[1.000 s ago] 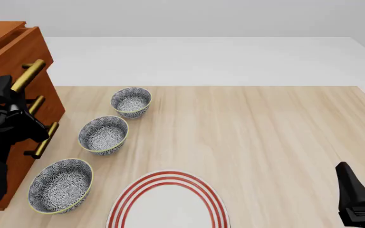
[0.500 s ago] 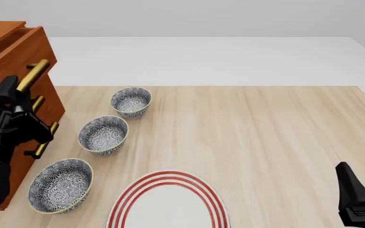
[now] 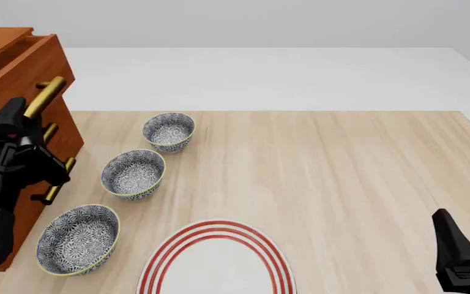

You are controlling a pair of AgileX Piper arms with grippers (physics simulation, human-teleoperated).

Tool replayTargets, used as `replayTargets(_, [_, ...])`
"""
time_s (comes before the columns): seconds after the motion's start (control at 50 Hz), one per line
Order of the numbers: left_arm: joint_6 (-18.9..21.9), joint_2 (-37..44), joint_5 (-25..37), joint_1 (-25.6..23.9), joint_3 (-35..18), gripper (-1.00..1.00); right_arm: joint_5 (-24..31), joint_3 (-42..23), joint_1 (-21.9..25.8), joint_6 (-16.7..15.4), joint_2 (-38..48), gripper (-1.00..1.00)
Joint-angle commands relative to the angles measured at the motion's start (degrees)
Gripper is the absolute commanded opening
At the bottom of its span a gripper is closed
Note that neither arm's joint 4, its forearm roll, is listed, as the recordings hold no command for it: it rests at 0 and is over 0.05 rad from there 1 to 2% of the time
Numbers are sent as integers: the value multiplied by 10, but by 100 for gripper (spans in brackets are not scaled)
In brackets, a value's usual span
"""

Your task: Open the top drawer of the cabinet.

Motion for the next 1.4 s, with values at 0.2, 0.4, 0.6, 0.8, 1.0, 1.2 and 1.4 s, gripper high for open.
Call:
replayTargets(0.2, [-1,0,3,-33,4,-100,0,0,0,0,0,100])
replayTargets(0.4, [-3,1,3,-33,4,-100,0,0,0,0,0,100])
replayTargets(0.6, [-7,-8,13,-34,1,-100,0,0,0,0,0,100])
replayTargets(0.8, [-9,-32,24,-38,4,100,0,0,0,0,0,100])
replayTargets(1.0, [-5,-78,46,-39,29,100,0,0,0,0,0,100])
replayTargets(1.2, [2,-168,86,-46,83,100,0,0,0,0,0,100])
replayTargets(1.4, [4,-288,156,-53,124,100,0,0,0,0,0,100])
